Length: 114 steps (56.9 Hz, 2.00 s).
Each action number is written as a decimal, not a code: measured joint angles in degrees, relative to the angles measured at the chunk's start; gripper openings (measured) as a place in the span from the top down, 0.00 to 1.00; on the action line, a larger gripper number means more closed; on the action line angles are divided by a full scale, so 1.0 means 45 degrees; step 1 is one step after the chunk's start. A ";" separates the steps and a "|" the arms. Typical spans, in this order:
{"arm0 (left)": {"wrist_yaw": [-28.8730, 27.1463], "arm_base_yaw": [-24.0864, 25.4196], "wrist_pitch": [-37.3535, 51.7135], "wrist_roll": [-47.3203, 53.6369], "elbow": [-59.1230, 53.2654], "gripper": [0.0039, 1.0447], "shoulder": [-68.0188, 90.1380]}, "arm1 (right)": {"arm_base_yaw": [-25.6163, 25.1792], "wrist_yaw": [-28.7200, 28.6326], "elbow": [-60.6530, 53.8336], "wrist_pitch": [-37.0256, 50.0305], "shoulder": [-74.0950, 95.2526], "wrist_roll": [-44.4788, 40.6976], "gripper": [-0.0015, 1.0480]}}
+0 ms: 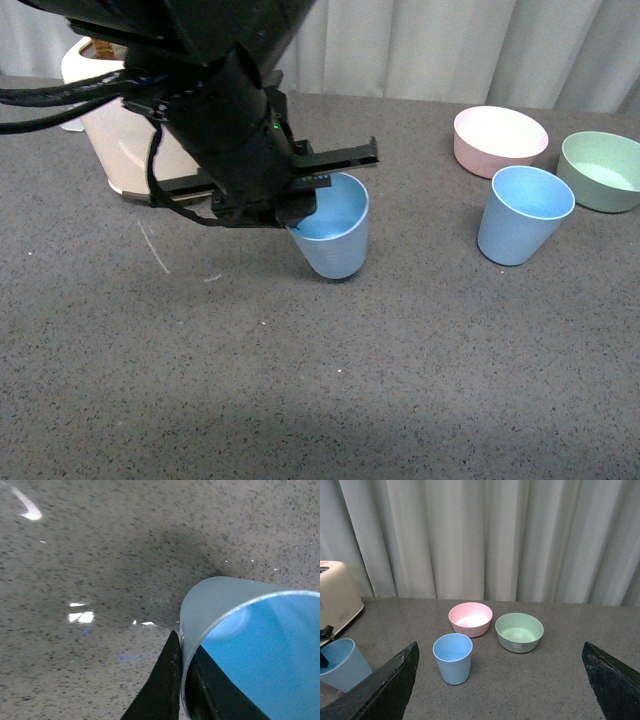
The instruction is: Stack blue cups with both arms
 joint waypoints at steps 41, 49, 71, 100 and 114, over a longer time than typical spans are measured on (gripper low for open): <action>0.0092 -0.0325 -0.0665 -0.0539 0.1423 0.35 0.0355 | 0.0000 0.0000 0.0000 0.0000 0.0000 0.0000 0.09; 0.0073 -0.0238 -0.0685 -0.0588 0.1423 0.16 -0.0019 | 0.0000 0.0000 0.0000 0.0000 0.0000 0.0005 0.09; -0.4532 0.0549 1.4528 0.4789 -0.6494 0.43 -0.1613 | 0.0000 0.0024 0.0000 0.0000 0.0000 0.0000 0.09; -0.2268 0.3084 1.8292 0.6042 -1.3153 0.97 -0.8461 | 0.0000 0.0005 0.0000 -0.0010 0.0000 0.0005 0.09; -0.1554 0.3978 1.7238 0.6081 -1.4868 0.97 -1.1011 | 0.0000 0.0000 -0.0005 -0.0010 0.0000 0.0000 0.09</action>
